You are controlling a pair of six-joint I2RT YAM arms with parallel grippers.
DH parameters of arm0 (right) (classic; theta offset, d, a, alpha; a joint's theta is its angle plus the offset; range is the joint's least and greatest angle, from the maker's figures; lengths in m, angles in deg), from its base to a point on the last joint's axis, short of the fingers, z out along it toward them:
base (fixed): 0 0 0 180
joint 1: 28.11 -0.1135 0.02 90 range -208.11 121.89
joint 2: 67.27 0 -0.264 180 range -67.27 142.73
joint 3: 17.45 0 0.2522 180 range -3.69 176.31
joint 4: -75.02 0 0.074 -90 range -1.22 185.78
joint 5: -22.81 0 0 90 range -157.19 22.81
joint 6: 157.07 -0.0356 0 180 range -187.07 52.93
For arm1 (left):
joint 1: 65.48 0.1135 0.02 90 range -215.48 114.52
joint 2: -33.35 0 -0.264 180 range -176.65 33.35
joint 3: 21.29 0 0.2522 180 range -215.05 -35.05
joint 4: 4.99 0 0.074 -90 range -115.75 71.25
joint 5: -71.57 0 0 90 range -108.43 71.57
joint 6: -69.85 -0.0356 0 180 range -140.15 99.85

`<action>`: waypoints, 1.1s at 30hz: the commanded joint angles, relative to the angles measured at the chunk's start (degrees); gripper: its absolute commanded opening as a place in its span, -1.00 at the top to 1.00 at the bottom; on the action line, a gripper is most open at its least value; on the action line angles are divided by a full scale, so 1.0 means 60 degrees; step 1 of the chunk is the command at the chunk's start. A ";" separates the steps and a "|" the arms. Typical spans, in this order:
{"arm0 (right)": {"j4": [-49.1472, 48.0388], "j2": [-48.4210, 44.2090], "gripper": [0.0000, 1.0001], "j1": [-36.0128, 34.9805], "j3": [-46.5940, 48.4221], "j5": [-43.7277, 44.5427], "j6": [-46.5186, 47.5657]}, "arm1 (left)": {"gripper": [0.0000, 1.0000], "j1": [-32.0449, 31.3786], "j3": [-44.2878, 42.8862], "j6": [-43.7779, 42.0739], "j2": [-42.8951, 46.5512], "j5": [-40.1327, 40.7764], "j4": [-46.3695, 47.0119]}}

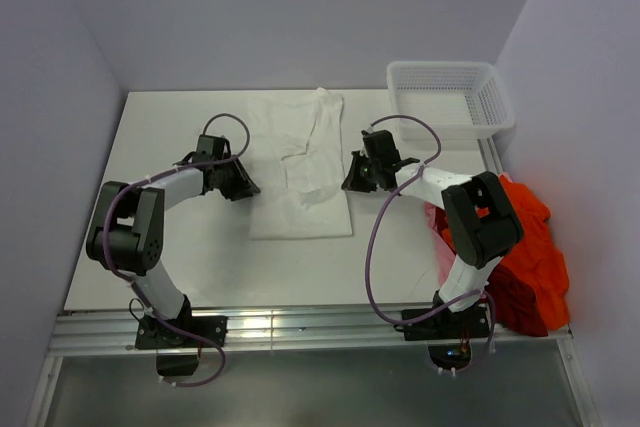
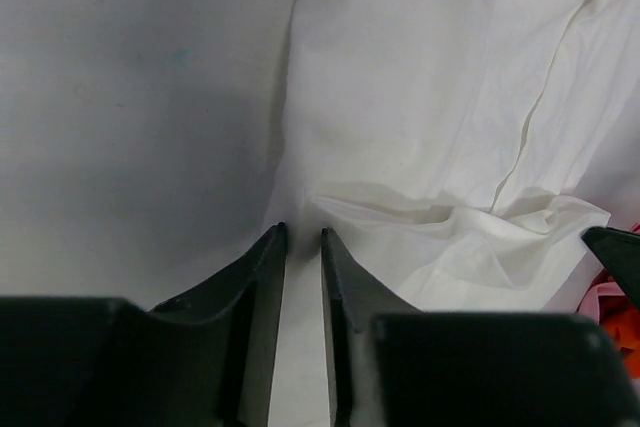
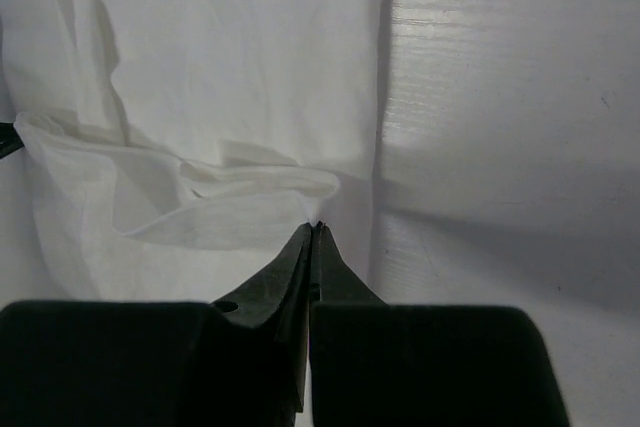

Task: Roll the t-shirts
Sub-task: Roll the tshirt

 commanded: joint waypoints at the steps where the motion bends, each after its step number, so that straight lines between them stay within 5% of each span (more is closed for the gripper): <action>1: -0.0332 -0.0255 1.00 -0.0070 0.0238 -0.0115 0.0144 | 0.52 -0.0148 -0.0518 -0.0250 -0.0081 0.0248 0.0183; 5: -0.0375 -0.0298 1.00 -0.0070 0.0238 -0.0204 0.0158 | 0.99 -0.0192 -0.0563 -0.0265 -0.0068 0.0307 0.0066; 21: -0.0479 -0.0578 1.00 -0.0041 0.0090 0.0075 0.0232 | 0.99 -0.0104 0.0082 -0.0250 0.1282 0.1157 -0.0301; 27: -0.0097 0.0594 0.98 -0.0041 0.0633 0.0279 0.0086 | 0.95 -0.0104 0.0052 -0.0177 0.0446 0.1097 -0.0154; 30: 0.0019 0.0726 0.75 -0.0055 0.0648 0.0527 0.0027 | 0.90 -0.0089 0.0272 -0.0118 0.0519 0.1288 -0.0081; 33: -0.0009 0.0566 0.42 -0.0055 0.0503 0.0573 -0.0017 | 0.44 -0.0075 0.0229 -0.0176 0.0519 0.1391 -0.0343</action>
